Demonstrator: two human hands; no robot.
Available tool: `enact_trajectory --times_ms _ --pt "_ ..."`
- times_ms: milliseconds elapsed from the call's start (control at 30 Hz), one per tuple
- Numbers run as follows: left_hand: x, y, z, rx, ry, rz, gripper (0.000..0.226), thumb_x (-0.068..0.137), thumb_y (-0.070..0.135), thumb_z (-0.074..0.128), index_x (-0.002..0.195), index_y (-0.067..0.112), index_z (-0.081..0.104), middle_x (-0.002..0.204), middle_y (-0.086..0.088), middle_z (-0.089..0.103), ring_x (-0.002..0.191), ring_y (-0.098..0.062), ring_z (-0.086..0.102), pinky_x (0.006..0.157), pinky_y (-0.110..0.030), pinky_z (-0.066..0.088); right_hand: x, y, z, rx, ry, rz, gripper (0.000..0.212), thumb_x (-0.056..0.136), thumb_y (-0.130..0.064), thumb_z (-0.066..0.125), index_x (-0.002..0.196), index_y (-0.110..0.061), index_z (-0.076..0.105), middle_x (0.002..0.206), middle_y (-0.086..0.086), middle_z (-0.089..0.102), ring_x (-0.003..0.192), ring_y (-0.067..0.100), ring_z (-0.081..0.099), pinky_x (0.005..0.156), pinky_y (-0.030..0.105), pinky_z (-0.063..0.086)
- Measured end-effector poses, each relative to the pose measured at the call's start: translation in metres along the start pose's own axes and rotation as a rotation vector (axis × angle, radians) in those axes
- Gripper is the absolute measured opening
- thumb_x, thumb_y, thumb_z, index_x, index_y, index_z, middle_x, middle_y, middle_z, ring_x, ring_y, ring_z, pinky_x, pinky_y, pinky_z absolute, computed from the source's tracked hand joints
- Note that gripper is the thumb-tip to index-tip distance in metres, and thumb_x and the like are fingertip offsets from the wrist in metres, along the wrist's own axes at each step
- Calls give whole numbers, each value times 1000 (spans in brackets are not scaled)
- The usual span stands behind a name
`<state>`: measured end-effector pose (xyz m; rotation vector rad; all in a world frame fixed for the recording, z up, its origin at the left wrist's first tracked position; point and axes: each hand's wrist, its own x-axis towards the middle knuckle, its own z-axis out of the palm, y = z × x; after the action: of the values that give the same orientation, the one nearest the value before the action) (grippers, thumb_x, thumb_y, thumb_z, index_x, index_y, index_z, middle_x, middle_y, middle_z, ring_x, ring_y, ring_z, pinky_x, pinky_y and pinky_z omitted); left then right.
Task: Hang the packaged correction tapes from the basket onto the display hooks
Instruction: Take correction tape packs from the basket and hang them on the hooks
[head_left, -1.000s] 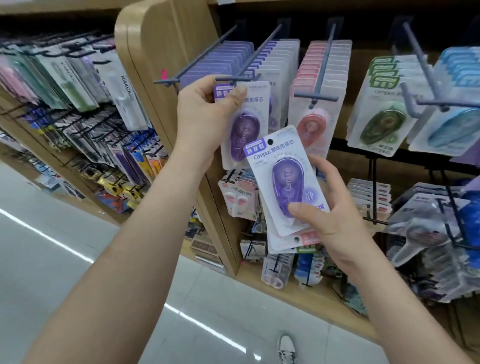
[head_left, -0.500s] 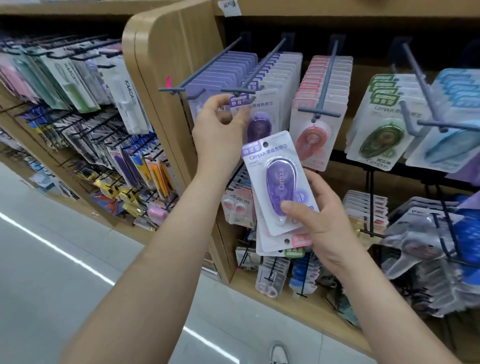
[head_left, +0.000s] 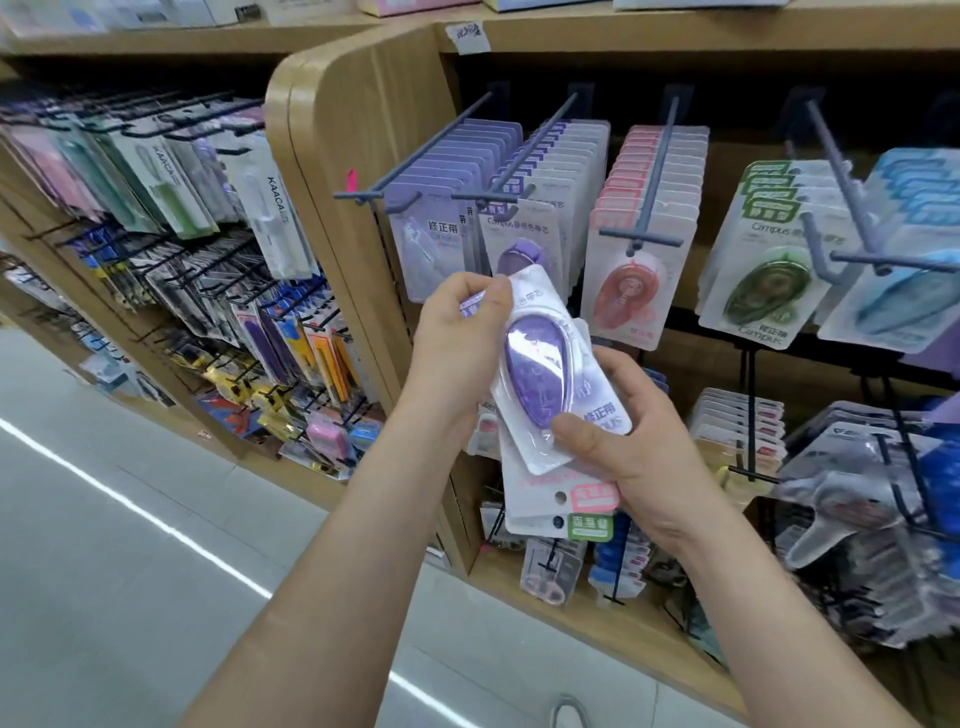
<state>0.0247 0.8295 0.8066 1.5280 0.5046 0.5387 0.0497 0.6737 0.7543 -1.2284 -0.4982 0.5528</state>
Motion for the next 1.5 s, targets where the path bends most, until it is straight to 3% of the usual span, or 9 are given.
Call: enact_trajectory --times_ms 100,233,433,500,600,800,933,1300,1500 --pt "0 5 1 -28 25 8 20 89 42 61 79 24 58 91 -10 64 84 -26 60 81 -50 52 -2 -3 -3 14 -55 33 96 48 -37 97 131 -22 52 116 7 72 103 27 71 79 39 60" --pt "4 7 0 -153 90 -21 21 99 32 59 86 16 60 89 -9 65 81 -23 61 79 -43 52 -4 -5 -3 -90 -47 9 75 62 -12 91 127 -25 56 116 -2 72 107 19 69 84 34 58" --pt "9 9 -6 -180 63 2 22 101 28 56 86 13 62 84 -6 68 77 -21 63 76 -40 52 -3 -8 -9 -102 -110 45 64 66 -16 89 122 -27 61 112 -1 73 101 20 71 80 33 58" --pt "9 12 -9 -213 31 39 18 99 23 59 84 13 63 77 -3 69 72 -19 63 73 -38 53 -1 -5 -11 -85 -64 36 59 59 -27 80 116 -29 64 107 2 74 94 22 71 74 34 56" --pt "14 17 -15 -228 38 139 15 91 17 68 76 17 67 75 -5 68 70 -22 62 69 -37 53 2 1 -16 -77 46 23 46 65 -18 70 109 -30 67 105 5 74 92 24 69 75 41 54" --pt "36 24 -15 -118 92 238 13 89 15 72 77 18 66 66 11 67 64 -6 58 64 -24 50 1 5 -26 -189 216 1 37 87 -1 67 109 -30 64 97 -5 74 85 14 69 63 24 54" --pt "38 27 -11 -47 70 288 17 88 12 72 75 18 63 59 16 64 58 1 57 59 -17 48 -2 5 -28 -250 208 -18 34 84 -9 73 109 -30 64 91 -9 73 79 7 69 61 21 54" --pt "46 35 -9 2 27 259 12 82 11 78 78 14 67 69 5 72 67 -10 69 64 -27 57 -1 1 -26 -164 181 -31 40 69 -16 65 106 -31 67 92 -5 73 80 13 70 61 25 54" --pt "41 10 -9 -216 -155 103 10 92 17 65 98 11 68 101 -9 74 97 -24 70 92 -46 56 0 1 -28 -83 162 -17 48 58 -24 71 104 -34 68 95 -1 74 81 16 71 60 27 54"
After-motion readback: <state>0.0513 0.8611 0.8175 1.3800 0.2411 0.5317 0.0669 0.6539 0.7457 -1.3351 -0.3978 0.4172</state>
